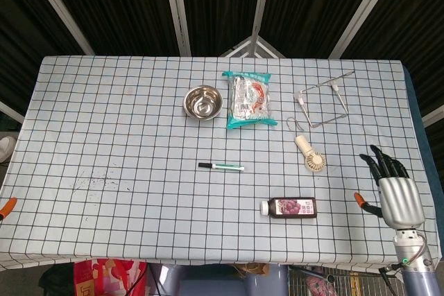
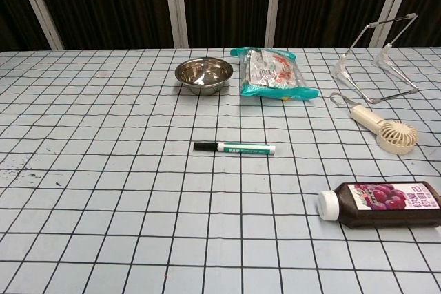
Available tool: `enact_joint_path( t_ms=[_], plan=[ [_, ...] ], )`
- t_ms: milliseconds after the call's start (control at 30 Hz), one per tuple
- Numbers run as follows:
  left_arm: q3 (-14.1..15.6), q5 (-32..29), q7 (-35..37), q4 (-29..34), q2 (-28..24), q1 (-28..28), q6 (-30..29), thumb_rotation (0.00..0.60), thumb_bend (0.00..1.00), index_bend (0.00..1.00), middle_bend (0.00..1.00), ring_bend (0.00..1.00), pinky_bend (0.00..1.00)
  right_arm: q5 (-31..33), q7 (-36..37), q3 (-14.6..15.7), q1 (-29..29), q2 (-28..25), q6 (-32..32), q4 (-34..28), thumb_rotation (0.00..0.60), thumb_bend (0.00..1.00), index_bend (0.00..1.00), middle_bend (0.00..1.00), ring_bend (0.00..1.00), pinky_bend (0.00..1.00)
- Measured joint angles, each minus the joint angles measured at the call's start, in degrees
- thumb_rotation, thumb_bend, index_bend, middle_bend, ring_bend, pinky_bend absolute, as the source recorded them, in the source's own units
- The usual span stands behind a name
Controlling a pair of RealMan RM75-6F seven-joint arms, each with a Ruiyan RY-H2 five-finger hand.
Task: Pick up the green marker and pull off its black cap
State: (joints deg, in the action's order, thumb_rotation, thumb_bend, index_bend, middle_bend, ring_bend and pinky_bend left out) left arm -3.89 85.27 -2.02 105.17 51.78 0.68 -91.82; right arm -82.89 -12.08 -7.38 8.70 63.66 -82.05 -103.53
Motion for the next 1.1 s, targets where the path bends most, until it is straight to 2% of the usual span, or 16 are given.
enact_joint_path(
  t_ms=[200, 467, 733, 1100],
  plan=[
    [-0.05, -0.23, 0.15, 0.01, -0.45, 0.12, 0.51, 0.600, 0.33, 0.06, 0.00, 0.00, 0.00, 4.51, -7.59, -2.31, 4.83, 0.42, 5.83, -7.73, 0.600, 0.25, 0.21, 0.08, 0.14, 0.19],
    [0.00, -1.23, 0.85, -1.85, -0.64, -0.26, 0.62, 0.600, 0.33, 0.06, 0.00, 0.00, 0.00, 18.33, -18.06, -8.72, 16.06, 7.16, 12.95, -11.13, 0.600, 0.25, 0.22, 0.08, 0.14, 0.19],
    [-0.12, -2.71, 3.34, -4.51, -0.53, -0.91, 0.64, 0.600, 0.33, 0.07, 0.00, 0.00, 0.00, 33.24, -27.32, -12.97, 28.72, 17.98, 16.73, -7.12, 0.600, 0.25, 0.26, 0.08, 0.14, 0.19],
    [-0.48, -3.84, 2.85, -5.73, 0.29, -0.32, 2.12, 0.600, 0.33, 0.07, 0.00, 0.00, 0.00, 40.92, -29.96, -12.44, 37.25, 28.77, 18.86, 3.20, 0.600, 0.25, 0.32, 0.08, 0.14, 0.19]
  ],
)
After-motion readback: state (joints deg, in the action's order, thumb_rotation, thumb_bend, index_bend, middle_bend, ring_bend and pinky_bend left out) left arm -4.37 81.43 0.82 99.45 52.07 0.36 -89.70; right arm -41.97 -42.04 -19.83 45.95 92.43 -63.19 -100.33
